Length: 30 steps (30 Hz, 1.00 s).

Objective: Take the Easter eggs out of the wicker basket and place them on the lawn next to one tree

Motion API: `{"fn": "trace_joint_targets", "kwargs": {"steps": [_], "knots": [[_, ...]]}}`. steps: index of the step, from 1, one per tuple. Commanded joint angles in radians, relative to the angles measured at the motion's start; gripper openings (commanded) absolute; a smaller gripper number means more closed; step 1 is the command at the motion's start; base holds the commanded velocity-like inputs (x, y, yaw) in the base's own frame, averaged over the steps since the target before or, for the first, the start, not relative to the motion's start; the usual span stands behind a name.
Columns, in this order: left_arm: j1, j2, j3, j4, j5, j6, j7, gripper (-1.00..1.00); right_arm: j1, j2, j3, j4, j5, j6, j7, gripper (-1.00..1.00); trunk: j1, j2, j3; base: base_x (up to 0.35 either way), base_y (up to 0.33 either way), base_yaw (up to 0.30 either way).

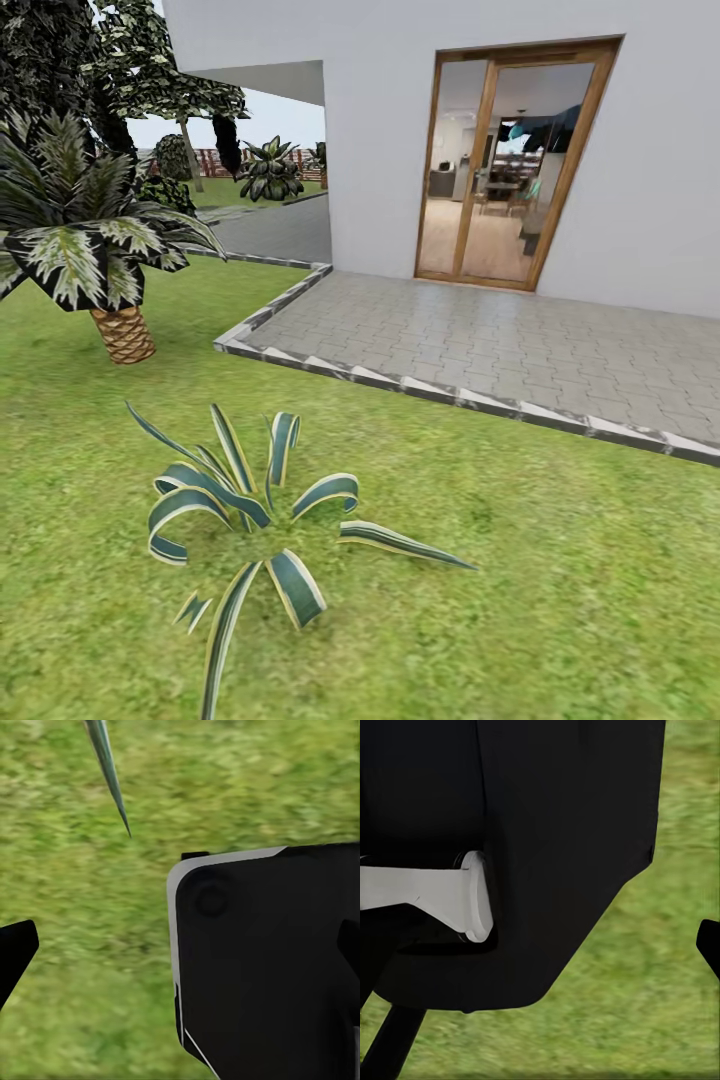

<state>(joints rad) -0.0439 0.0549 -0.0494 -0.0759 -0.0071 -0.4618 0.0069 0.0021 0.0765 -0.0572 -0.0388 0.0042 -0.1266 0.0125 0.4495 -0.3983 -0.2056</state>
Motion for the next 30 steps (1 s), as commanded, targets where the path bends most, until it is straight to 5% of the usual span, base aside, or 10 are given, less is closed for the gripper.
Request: {"fn": "trace_joint_targets", "kwargs": {"steps": [1,30], "knots": [[-0.001,0.000,-0.004,0.001,-0.001,-0.003,0.001,1.00,0.000,0.000,-0.006,-0.001,0.000,-0.002,0.001,1.00,0.001,-0.002,-0.002,0.000,0.063,0.000],[-0.001,0.000,-0.004,0.001,-0.001,-0.003,0.001,1.00,0.000,0.000,-0.004,0.000,0.000,-0.002,0.001,1.00,0.001,-0.002,-0.002,-0.025,0.087,0.000]]}}
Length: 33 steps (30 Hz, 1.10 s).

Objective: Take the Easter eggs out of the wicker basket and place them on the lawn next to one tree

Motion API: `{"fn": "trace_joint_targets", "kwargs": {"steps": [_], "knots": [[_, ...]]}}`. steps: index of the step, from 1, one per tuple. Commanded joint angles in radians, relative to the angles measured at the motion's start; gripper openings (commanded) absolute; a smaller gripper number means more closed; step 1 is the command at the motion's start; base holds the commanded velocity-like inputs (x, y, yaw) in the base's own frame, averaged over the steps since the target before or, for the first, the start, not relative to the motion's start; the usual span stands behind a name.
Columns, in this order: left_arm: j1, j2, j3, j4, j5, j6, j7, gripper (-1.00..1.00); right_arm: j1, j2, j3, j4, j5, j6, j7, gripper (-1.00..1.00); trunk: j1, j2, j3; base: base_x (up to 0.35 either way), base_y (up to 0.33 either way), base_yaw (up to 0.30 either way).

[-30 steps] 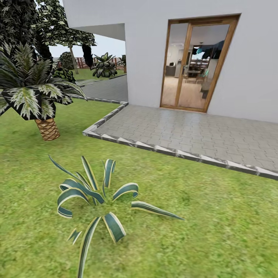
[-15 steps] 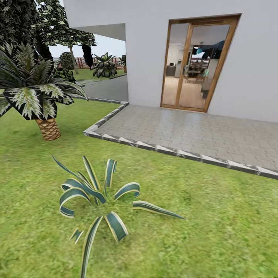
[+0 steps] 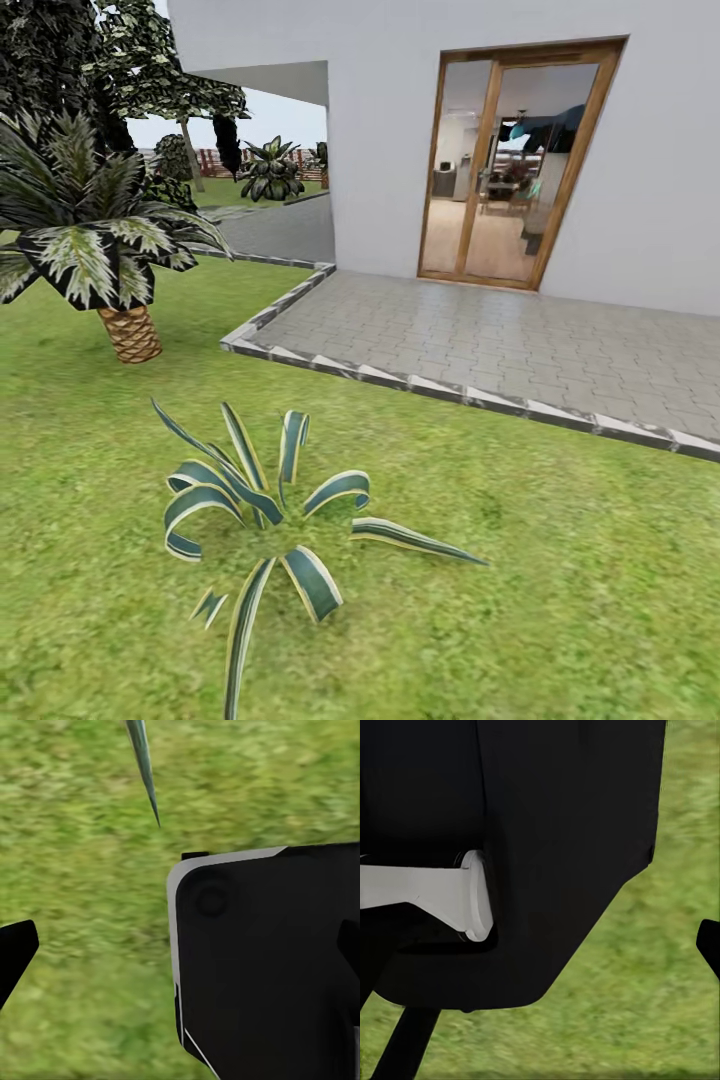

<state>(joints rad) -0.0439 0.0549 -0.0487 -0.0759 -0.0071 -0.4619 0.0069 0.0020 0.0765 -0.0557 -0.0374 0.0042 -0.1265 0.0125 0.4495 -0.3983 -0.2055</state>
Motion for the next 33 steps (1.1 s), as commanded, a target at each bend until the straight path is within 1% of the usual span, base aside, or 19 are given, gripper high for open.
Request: {"fn": "trace_joint_targets", "kwargs": {"steps": [1,20,33], "knots": [[-0.001,0.000,-0.004,0.001,-0.001,-0.003,0.001,1.00,0.000,0.000,-0.006,-0.001,0.000,-0.002,0.001,1.00,0.001,-0.002,-0.002,-0.003,0.094,0.000],[-0.001,0.000,-0.005,0.001,0.000,-0.003,0.001,1.00,0.001,0.000,-0.006,-0.001,0.000,-0.002,0.001,1.00,0.001,-0.002,-0.002,-0.016,0.110,0.000],[-0.001,0.000,-0.004,0.001,0.000,-0.004,0.001,1.00,0.001,0.000,-0.006,-0.001,0.000,-0.002,0.001,1.00,0.001,-0.002,-0.002,-0.003,0.142,0.000]]}}
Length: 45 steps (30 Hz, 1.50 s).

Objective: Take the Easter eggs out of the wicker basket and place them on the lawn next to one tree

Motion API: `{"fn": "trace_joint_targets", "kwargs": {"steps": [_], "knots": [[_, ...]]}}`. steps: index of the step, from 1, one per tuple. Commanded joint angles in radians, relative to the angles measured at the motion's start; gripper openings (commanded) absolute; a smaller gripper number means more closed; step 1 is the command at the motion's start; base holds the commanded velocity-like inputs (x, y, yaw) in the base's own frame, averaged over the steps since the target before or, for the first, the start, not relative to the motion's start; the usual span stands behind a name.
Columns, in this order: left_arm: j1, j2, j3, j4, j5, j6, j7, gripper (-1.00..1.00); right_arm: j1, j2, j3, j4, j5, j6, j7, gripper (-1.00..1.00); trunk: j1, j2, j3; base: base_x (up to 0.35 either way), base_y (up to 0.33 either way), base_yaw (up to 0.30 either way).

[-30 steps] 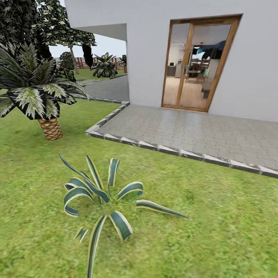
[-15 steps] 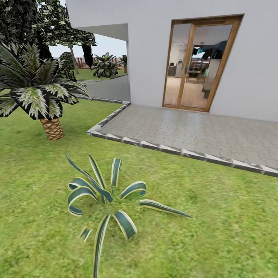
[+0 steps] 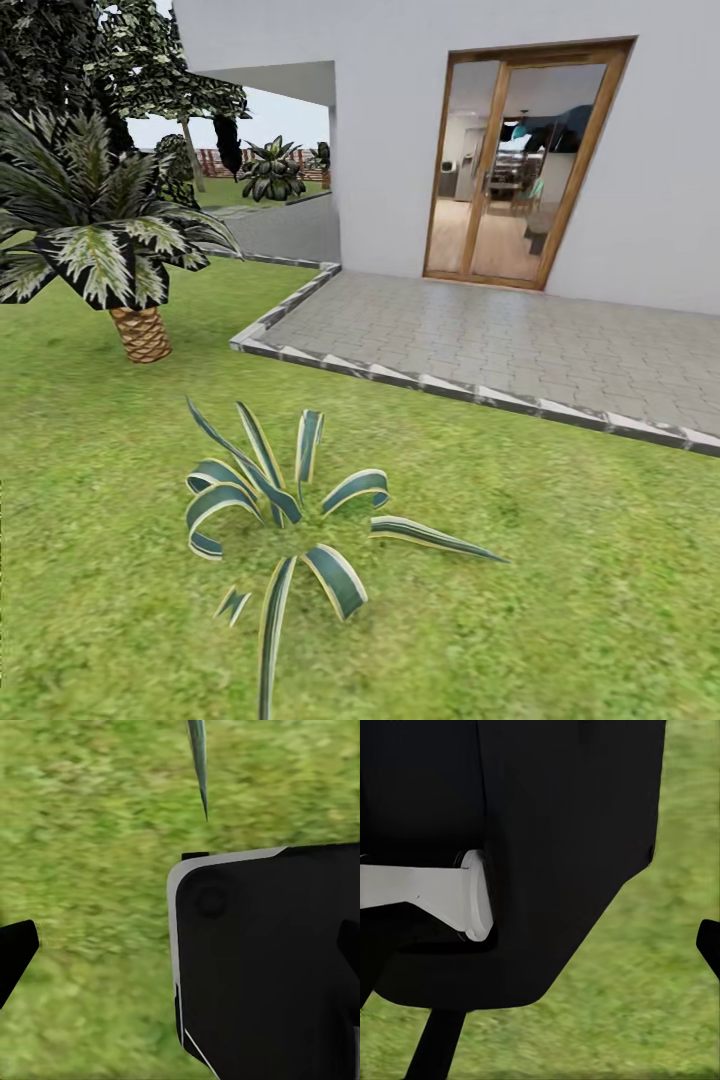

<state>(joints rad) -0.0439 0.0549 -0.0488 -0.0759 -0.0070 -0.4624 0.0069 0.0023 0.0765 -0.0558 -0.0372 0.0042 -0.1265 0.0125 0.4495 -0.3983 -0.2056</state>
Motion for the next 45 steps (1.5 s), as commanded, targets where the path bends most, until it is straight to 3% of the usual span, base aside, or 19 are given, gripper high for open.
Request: {"fn": "trace_joint_targets", "kwargs": {"steps": [1,45], "knots": [[-0.001,0.000,-0.004,0.001,-0.001,-0.003,0.001,1.00,0.000,0.000,-0.006,-0.001,0.000,-0.002,0.001,1.00,0.001,-0.002,-0.002,0.000,0.126,0.000],[-0.001,0.000,-0.005,0.001,-0.001,-0.003,0.001,1.00,0.000,0.000,-0.006,-0.001,0.000,-0.002,0.001,1.00,0.001,-0.002,-0.002,-0.018,0.129,0.000]]}}
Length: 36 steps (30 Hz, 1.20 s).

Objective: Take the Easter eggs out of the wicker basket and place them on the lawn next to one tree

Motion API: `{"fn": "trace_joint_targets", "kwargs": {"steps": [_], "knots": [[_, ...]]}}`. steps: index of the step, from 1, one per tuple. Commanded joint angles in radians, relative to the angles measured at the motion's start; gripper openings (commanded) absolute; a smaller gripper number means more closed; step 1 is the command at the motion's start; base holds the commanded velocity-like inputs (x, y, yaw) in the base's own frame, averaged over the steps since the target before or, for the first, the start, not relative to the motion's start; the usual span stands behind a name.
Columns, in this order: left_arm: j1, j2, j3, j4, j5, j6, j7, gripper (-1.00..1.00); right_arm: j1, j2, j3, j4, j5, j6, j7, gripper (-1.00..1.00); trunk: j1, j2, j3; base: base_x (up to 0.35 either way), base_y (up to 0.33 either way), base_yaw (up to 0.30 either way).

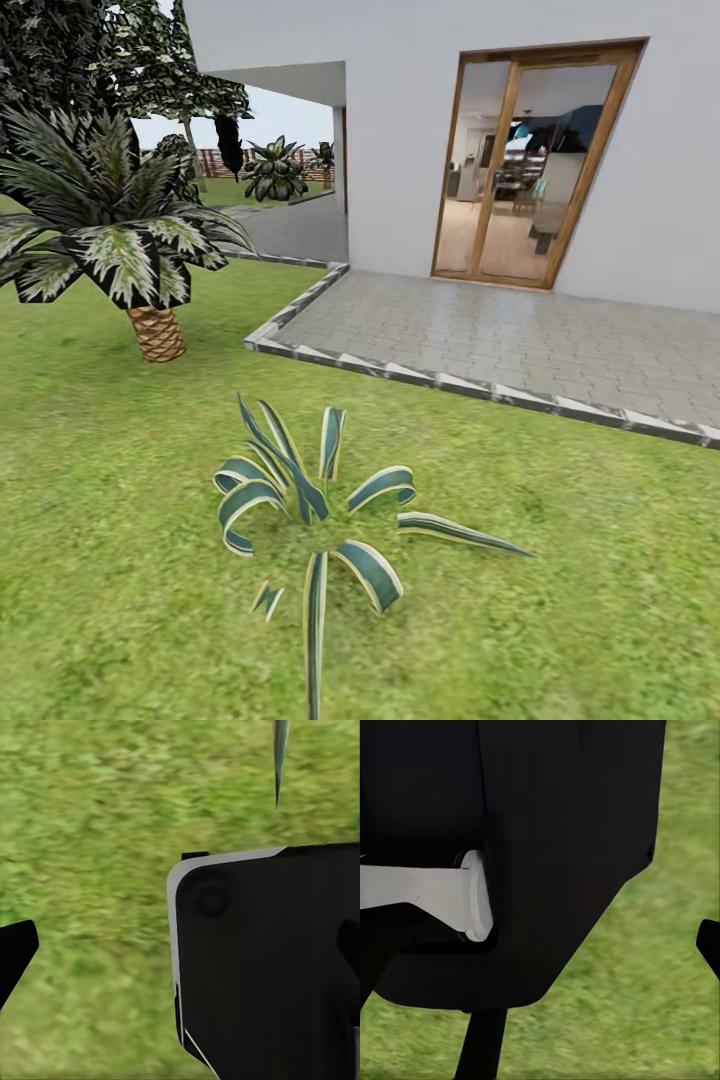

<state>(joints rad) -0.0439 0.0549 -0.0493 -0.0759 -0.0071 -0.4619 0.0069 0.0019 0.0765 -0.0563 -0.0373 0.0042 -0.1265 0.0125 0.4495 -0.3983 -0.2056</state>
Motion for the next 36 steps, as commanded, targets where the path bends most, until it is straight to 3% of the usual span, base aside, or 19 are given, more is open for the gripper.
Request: {"fn": "trace_joint_targets", "kwargs": {"steps": [1,36], "knots": [[-0.001,0.000,-0.004,0.001,-0.001,-0.004,0.001,1.00,0.000,0.000,-0.006,-0.001,0.000,-0.002,0.001,1.00,0.001,-0.002,-0.002,-0.001,0.061,0.000],[-0.001,0.000,-0.004,0.001,0.001,-0.004,0.001,1.00,0.001,0.000,-0.016,-0.004,-0.007,-0.002,0.001,1.00,0.001,-0.002,-0.002,0.000,0.011,0.000]]}}
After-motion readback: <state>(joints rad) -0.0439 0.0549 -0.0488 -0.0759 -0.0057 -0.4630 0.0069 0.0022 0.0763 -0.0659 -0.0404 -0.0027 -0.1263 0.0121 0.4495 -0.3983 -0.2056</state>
